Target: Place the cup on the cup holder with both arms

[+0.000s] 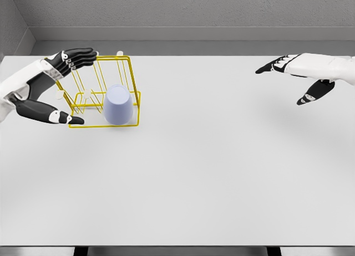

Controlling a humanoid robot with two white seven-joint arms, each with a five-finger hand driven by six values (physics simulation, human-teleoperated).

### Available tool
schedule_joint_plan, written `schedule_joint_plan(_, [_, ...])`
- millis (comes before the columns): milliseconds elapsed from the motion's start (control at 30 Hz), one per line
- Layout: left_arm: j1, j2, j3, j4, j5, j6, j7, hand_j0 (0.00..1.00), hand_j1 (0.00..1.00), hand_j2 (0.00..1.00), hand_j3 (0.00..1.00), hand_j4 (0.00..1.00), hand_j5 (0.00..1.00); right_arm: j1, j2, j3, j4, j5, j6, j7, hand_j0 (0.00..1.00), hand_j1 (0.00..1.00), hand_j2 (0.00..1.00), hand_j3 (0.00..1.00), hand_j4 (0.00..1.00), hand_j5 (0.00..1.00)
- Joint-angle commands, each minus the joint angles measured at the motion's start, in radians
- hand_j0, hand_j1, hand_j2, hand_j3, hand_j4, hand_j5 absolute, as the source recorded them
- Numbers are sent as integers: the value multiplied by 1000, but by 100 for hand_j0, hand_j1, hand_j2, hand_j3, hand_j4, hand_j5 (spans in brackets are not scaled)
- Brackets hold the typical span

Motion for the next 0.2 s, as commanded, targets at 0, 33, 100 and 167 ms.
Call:
schedule_joint_plan(0, [0, 4, 1, -1, 6, -10, 0, 100, 100, 100, 100, 100, 100, 0, -1, -1, -1, -5, 2, 0, 100, 100, 100, 100, 100, 100])
schedule_joint_plan(33, [0, 5, 1, -1, 8, -11, 0, 100, 100, 100, 100, 100, 100, 0, -1, -1, 1, -5, 2, 0, 100, 100, 100, 100, 100, 100])
schedule_joint_plan(100, [2, 8, -2, -1, 8, -13, 0, 100, 100, 100, 100, 100, 100, 0, -1, -1, -1, -5, 2, 0, 100, 100, 100, 100, 100, 100])
schedule_joint_plan(167, [14, 8, -1, -1, 6, -13, 0, 100, 100, 100, 100, 100, 100, 0, 1, -1, -2, -5, 2, 0, 100, 100, 100, 100, 100, 100])
